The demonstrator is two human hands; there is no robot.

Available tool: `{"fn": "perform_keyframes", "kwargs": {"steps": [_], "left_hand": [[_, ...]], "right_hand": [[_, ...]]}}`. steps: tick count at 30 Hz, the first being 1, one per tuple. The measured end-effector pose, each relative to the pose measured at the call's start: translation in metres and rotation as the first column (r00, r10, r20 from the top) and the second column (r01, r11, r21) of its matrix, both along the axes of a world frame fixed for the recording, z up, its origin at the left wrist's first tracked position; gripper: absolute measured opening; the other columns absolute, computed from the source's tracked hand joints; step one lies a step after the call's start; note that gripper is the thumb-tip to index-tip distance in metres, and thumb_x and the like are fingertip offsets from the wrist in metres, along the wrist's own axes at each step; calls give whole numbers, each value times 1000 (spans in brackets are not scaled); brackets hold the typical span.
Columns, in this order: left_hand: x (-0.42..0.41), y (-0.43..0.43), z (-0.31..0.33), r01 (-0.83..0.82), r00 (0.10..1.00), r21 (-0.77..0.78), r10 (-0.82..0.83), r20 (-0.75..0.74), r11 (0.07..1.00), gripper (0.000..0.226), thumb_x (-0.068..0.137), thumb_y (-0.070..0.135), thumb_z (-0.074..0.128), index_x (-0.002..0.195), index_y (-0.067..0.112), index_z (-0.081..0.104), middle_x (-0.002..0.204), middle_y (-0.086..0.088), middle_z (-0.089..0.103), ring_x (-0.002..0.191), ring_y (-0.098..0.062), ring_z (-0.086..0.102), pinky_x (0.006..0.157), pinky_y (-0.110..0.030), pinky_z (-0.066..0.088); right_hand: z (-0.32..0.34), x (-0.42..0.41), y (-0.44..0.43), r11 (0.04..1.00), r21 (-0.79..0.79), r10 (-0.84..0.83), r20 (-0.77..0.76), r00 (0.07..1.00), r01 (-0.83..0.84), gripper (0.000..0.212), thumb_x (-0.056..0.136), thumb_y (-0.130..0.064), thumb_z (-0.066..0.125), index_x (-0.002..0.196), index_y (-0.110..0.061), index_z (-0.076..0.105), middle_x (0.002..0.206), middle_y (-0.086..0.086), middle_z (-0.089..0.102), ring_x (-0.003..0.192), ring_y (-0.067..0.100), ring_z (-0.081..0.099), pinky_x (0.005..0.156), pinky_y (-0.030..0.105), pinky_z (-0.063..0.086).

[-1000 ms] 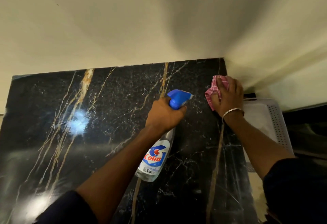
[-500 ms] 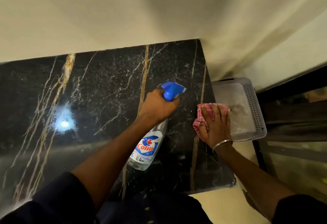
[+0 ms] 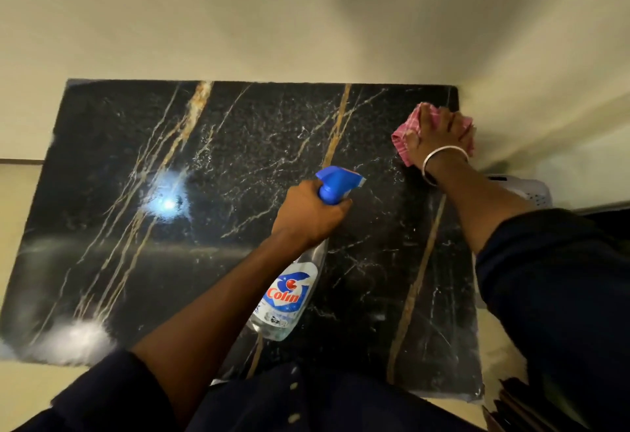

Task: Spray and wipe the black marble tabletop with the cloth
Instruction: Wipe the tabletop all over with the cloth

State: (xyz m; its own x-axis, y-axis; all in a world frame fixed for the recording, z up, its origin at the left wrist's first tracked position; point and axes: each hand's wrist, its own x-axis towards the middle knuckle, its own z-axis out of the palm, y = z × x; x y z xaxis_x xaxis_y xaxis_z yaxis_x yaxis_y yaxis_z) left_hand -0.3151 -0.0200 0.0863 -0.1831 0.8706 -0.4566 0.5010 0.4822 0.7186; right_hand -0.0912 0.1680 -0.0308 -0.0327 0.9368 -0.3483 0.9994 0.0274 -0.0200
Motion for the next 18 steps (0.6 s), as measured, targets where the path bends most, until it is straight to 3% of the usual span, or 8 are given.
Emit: {"fn": "perform_keyframes", "kwargs": {"steps": [2,6,10,12,14,18], "left_hand": [[-7,-1,2,-7,1000,4,7,0,1000,17,83,31,71,92,21,60,72,7,62,61,-3,60,54,-13,42],[-12,0,4,-6,1000,11,6,13,1000,21,84,29,70,99,18,61,76,6,64,68,-6,63,63,-21,51],[-2,2,10,-9,1000,35,9,-21,999,17,79,34,71,87,22,62,70,7,64,63,-5,63,57,-21,48],[5,1,13,15,999,48,-13,-46,999,16,78,34,71,79,22,61,65,7,62,57,-3,59,52,-18,43],[12,-3,13,43,998,59,-39,-53,997,15,79,31,71,81,20,61,64,8,60,52,-1,56,48,-13,40],[20,-12,10,95,995,68,-92,-43,993,16,81,29,71,87,19,61,67,8,60,55,-3,56,50,-12,38]], "right_hand": [[0,-5,0,1000,-6,12,-3,1000,-12,66,100,-53,21,156,-28,-4,163,16,0,148,45,-2,115,66,1],[1,-26,-52,994,32,102,-55,993,-100,68,99,-54,24,156,-29,-4,163,17,-1,147,46,-4,115,66,-1],[-8,-63,-140,970,72,236,-67,969,-232,70,93,-55,31,155,-28,13,160,18,19,145,46,14,114,68,7],[-10,-67,-181,964,118,255,-153,955,-238,69,90,-51,39,152,-26,21,156,16,29,142,44,22,113,68,15],[-11,-60,-218,954,152,284,-192,939,-258,67,92,-50,41,152,-25,24,156,15,29,144,43,21,114,66,17],[-15,-27,-269,934,162,343,-153,927,-318,67,94,-49,39,155,-27,23,160,12,22,148,39,13,119,57,2]]}}
